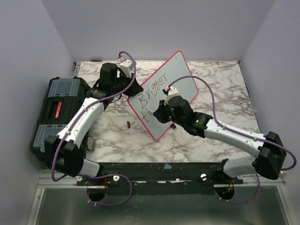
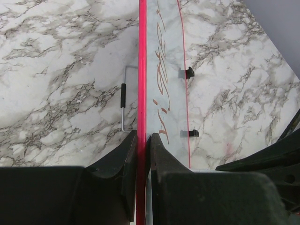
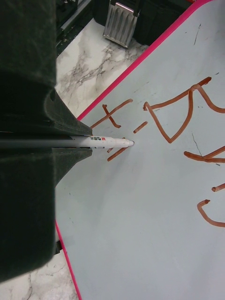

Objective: Write a sentence on the whiteboard
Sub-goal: Write on the whiteboard at the whiteboard stand.

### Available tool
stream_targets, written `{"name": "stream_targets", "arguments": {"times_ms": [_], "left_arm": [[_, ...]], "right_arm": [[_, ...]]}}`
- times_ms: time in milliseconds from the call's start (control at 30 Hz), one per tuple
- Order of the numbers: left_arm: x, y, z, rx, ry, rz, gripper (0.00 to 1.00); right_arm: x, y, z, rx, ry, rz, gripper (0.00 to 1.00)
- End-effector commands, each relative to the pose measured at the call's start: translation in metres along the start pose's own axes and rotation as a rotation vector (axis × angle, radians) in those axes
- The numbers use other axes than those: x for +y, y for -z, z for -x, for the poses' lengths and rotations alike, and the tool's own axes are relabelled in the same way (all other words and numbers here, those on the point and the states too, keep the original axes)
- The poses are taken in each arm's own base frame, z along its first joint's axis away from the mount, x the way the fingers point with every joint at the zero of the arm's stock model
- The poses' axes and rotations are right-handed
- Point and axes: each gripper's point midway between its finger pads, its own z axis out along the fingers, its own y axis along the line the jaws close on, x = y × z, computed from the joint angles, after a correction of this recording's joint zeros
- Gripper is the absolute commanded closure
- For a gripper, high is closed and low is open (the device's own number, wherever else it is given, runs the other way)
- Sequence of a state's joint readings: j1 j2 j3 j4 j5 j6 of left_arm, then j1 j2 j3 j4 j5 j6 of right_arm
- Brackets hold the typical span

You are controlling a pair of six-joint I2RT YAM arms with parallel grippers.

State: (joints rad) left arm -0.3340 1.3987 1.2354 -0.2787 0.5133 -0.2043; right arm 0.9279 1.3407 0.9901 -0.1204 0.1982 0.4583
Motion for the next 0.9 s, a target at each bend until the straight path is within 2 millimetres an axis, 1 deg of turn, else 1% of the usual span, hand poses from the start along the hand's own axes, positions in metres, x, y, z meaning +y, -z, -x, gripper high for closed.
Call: {"name": "stream_targets", "arguments": {"times_ms": [0, 367, 600, 733, 867], "left_arm": [[-0.009, 0.005, 0.016, -0.061, -0.115, -0.035, 1.0], [-0.01, 0.005, 0.017, -0.063, -0.118, -0.039, 1.0], [-0.011, 0.006, 0.018, -0.066, -0.121, -0.044, 1.0], [-0.012, 0.006, 0.019, -0.068, -0.122, -0.046, 1.0], [-0.012, 0.007, 0.02, -0.068, -0.123, -0.045, 1.0]], "right_arm": [[-0.005, -0.007, 0.007, -0.019, 0.015, -0.041, 0.99], [-0.018, -0.008, -0.006, 0.007, 0.016, -0.094, 0.99], [-0.026, -0.01, -0.008, 0.011, 0.006, -0.144, 0.99], [-0.024, -0.012, -0.009, 0.02, 0.007, -0.137, 0.99], [-0.022, -0.01, -0.016, 0.041, 0.01, -0.114, 0.99]]}}
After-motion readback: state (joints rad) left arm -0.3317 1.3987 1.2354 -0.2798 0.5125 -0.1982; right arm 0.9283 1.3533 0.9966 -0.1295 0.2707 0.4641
